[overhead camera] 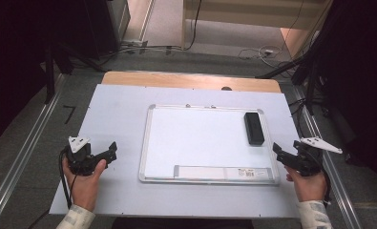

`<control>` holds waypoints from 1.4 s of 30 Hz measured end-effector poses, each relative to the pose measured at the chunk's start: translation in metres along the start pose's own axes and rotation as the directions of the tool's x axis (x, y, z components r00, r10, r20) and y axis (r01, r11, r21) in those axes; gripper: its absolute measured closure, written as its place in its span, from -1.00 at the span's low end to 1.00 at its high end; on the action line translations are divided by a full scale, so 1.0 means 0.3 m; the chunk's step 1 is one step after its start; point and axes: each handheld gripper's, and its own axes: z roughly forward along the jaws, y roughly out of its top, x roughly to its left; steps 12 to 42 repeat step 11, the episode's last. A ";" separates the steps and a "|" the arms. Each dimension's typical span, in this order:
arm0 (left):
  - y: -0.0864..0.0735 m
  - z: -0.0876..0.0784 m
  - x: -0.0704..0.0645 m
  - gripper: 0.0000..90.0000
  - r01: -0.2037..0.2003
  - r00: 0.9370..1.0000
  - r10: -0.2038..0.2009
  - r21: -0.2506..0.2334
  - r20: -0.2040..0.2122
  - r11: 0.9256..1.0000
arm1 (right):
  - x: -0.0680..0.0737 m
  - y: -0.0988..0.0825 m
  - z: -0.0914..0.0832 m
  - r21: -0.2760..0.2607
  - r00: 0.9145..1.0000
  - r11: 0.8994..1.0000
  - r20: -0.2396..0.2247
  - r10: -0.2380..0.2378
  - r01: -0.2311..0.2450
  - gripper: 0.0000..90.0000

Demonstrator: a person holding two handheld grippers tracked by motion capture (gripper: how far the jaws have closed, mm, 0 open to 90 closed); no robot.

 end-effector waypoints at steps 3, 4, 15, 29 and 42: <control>-0.001 0.001 0.001 -0.89 0.000 1.000 0.000 0.003 0.000 1.000 | -0.029 -0.021 -0.012 0.003 1.000 1.000 0.023 0.004 -0.004 -0.58; -0.001 0.002 0.002 -0.89 0.000 1.000 0.000 0.005 -0.001 1.000 | -0.038 -0.029 -0.014 0.008 0.999 1.000 0.033 0.008 -0.008 -0.58; -0.004 0.016 0.025 -0.89 0.020 1.000 -0.019 0.029 -0.018 0.999 | -0.087 -0.062 -0.039 0.001 0.998 0.999 0.051 0.049 -0.049 -0.59; -0.004 0.016 0.025 -0.89 0.020 1.000 -0.019 0.029 -0.018 0.999 | -0.087 -0.062 -0.039 0.001 0.998 0.999 0.051 0.049 -0.049 -0.59; -0.004 0.016 0.025 -0.89 0.020 1.000 -0.019 0.029 -0.018 0.999 | -0.087 -0.062 -0.039 0.001 0.998 0.999 0.051 0.049 -0.049 -0.59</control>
